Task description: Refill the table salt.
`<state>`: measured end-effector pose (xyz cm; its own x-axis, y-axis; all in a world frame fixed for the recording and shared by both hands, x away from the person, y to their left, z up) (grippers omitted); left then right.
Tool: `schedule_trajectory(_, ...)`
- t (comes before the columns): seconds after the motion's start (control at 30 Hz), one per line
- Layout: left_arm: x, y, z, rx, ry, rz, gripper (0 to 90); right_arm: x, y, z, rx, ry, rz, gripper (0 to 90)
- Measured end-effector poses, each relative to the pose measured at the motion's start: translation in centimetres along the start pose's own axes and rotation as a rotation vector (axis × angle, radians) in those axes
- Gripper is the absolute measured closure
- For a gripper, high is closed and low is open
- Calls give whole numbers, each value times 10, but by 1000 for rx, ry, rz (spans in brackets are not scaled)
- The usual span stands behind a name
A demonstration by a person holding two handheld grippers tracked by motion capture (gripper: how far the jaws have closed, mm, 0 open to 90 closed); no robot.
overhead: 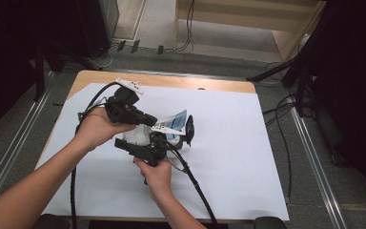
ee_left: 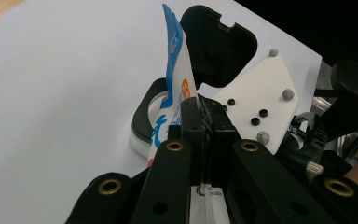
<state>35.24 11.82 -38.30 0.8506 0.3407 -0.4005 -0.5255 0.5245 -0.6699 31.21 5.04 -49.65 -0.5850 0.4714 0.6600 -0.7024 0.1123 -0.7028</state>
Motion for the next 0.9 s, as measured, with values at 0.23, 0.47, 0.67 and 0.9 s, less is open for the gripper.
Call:
schedule_trajectory(0.23, 0, 0, 0, 8, 3, -4, 893, 0, 0, 0, 1, 2, -2, 546)
schedule_trajectory(0.47, -1, -2, -1, 21, -9, 2, 893, -1, 0, -1, -2, 3, -10, 546)
schedule_trajectory(0.67, -1, -2, -1, 19, -9, -4, 893, -1, 0, 0, -5, 10, -2, 546)
schedule_trajectory(0.9, 0, 0, -1, 11, -2, 1, 893, -1, 1, 0, 1, 8, -6, 546)
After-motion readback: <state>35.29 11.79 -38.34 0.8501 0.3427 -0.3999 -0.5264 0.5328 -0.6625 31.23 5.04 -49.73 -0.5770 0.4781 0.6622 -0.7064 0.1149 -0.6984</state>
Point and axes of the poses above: each handheld gripper's, and its own axes: z roughly backward along the jaws, y roughly out of its underside, x roughly to its left, the point moved 4 cm from there along -z, roughly forward along the jaws, and after that the axes turned 12 degrees about y, right-handed, at the moved point
